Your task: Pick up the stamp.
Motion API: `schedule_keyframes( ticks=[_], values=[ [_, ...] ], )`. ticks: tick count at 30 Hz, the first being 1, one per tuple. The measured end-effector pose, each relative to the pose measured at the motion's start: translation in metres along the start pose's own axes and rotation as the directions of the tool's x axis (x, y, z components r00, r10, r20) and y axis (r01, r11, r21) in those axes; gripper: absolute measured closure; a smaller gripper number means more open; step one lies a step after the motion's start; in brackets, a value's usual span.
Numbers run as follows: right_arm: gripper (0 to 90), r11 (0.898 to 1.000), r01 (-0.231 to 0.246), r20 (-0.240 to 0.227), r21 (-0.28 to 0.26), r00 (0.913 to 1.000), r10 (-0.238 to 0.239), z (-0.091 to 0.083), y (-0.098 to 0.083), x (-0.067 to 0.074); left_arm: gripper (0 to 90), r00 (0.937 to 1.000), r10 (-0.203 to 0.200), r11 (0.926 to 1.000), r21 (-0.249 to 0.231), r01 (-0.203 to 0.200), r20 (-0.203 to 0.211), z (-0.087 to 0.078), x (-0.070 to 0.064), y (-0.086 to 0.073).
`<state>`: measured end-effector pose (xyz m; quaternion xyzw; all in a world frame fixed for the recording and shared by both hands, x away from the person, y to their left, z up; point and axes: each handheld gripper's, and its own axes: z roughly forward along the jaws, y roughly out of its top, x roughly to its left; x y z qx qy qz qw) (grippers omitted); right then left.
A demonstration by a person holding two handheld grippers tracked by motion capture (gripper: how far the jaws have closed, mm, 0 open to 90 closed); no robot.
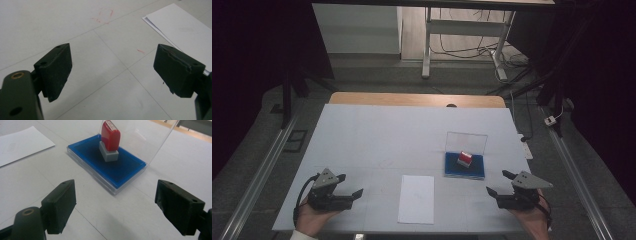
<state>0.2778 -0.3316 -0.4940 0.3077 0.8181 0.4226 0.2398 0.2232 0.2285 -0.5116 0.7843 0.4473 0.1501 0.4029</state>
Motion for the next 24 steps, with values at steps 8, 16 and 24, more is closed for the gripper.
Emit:
schedule_keyframes(
  ticks=[8,16,24],
  values=[
    [21.1,1.0,-0.001,0.003,0.016,1.0,0.001,-0.0005,-0.0009,-0.0014,16.4,0.9993,0.038,0.9992,0.008,-0.038,0.0,0.0022,-0.0026,0.0013],
    [24.0,1.0,-0.004,-0.007,0.027,1.0,0.004,-0.0015,-0.0007,-0.001,16.5,0.9986,0.053,0.9984,0.021,-0.053,0.008,0.0043,-0.0047,0.0023],
    [25.5,0.999,-0.003,-0.014,0.037,0.9999,0.004,0.0,0.0003,-0.0009,17.1,0.9963,0.085,0.996,0.027,-0.085,0.001,0.0071,-0.0083,0.0052]
  ],
)
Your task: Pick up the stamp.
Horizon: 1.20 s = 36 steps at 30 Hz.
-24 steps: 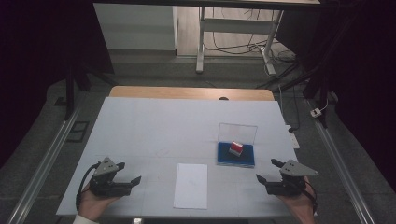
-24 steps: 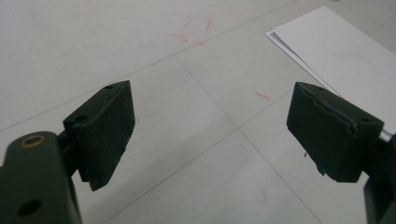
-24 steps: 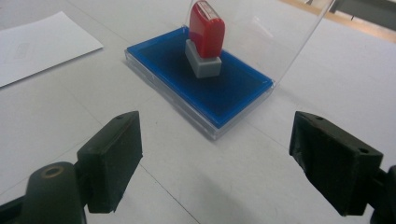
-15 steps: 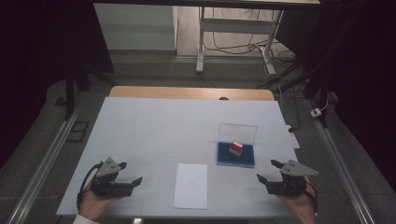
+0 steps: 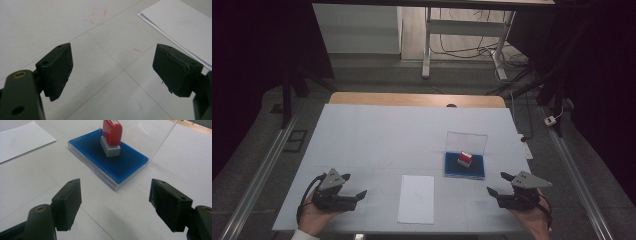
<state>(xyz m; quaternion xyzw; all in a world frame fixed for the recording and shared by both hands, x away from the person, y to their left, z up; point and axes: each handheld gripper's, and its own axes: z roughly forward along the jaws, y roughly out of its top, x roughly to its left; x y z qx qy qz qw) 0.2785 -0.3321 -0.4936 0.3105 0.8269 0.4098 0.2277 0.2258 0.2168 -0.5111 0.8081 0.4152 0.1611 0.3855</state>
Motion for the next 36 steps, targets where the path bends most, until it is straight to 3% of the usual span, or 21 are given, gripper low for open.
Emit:
schedule_keyframes(
  ticks=[16,30,36],
  values=[
    [27.2,1.0,0.0,0.001,-0.004,1.0,0.0,-0.003,0.014,0.002,17.6,0.9998,0.018,0.9998,0.007,-0.018,-0.002,0.003,-0.002,0.001],
    [28.2,1.0,-0.009,-0.02,0.013,0.9998,0.009,0.001,0.04,-0.005,17.6,0.9999,0.014,0.9999,0.009,-0.014,0.001,0.007,0.001,0.004],
    [28.1,1.0,0.002,-0.038,0.019,0.9993,-0.001,0.005,0.059,-0.005,17.6,0.9998,0.02,0.9997,0.016,-0.02,0.001,0.009,0.001,0.005]
  ],
)
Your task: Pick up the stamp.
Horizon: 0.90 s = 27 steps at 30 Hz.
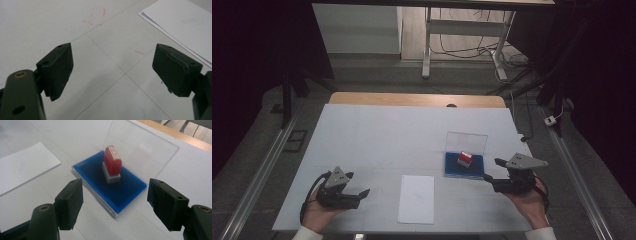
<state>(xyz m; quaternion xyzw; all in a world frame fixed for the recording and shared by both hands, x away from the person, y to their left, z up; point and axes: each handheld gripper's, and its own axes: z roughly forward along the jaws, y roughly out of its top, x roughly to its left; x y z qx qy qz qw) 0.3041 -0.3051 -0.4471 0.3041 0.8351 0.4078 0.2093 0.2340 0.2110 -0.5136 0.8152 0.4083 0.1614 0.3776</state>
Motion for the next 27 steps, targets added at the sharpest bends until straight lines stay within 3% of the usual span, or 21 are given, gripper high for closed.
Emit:
schedule_keyframes(
  ticks=[13,20,27],
  values=[
    [28.3,1.0,0.005,-0.033,0.03,0.9994,-0.004,0.013,0.018,0.0,18.0,1.0,-0.009,0.9999,0.004,0.009,-0.002,0.0,0.001,0.0],
    [28.6,0.998,0.009,-0.061,0.059,0.9981,-0.006,0.029,0.034,0.0,18.0,0.9999,-0.01,0.9999,0.007,0.01,-0.002,0.001,0.001,0.0],
    [28.6,0.997,0.009,-0.055,0.082,0.9985,-0.005,0.037,0.041,0.0,18.2,0.9999,-0.012,0.9999,0.011,0.012,-0.003,0.001,0.002,-0.001]
  ],
)
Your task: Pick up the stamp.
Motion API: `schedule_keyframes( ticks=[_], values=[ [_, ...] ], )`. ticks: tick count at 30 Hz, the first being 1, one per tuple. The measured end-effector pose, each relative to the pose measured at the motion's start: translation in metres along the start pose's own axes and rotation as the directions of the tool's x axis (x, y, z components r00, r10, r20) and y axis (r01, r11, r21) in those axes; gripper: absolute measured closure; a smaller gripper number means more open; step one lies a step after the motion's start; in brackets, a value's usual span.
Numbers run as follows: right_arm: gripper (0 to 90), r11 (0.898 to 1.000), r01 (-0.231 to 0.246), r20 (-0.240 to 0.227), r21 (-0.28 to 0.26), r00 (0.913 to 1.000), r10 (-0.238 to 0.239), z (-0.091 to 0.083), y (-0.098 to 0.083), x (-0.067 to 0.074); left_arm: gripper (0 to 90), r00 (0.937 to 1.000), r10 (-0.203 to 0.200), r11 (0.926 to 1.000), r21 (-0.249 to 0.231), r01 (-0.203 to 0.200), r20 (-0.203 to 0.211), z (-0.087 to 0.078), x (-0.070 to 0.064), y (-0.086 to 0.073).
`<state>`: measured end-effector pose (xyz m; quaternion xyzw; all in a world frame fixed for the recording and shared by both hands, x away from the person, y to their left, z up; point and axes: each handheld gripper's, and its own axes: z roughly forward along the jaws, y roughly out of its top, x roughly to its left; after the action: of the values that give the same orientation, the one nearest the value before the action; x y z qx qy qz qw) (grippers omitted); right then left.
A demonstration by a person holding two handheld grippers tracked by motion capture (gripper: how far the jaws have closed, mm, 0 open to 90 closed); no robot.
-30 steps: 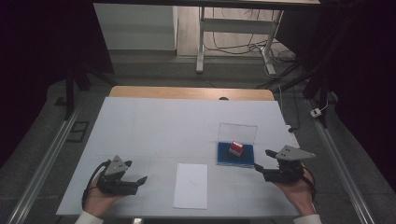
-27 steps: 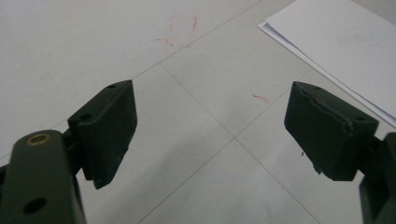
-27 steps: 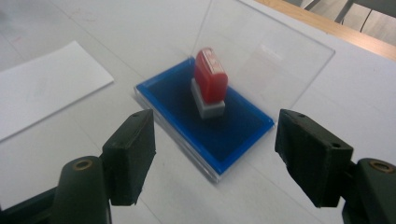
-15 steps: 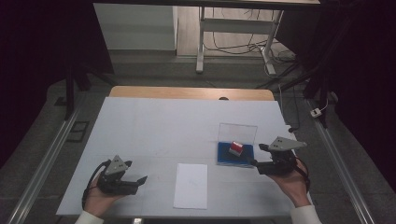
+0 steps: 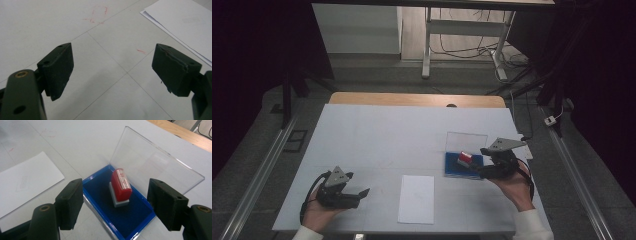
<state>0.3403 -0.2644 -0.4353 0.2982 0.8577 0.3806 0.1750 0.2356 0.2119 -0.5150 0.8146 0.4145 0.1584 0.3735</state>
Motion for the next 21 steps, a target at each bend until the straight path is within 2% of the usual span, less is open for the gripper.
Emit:
schedule_keyframes(
  ticks=[7,17,21],
  values=[
    [28.6,1.0,0.002,-0.02,0.018,0.9998,-0.001,0.004,0.003,0.0,18.3,1.0,0.006,1.0,0.005,-0.006,-0.003,0.001,-0.001,0.0],
    [28.8,0.999,-0.01,-0.027,0.041,0.9996,0.011,0.015,0.008,-0.011,18.4,0.9998,0.018,0.9998,0.0,-0.018,0.0,-0.001,-0.003,-0.001],
    [29.3,0.997,-0.002,-0.023,0.075,0.9997,0.004,0.03,0.01,-0.013,18.4,0.9998,0.018,0.9998,0.0,-0.018,-0.001,-0.001,-0.003,-0.001]
  ],
)
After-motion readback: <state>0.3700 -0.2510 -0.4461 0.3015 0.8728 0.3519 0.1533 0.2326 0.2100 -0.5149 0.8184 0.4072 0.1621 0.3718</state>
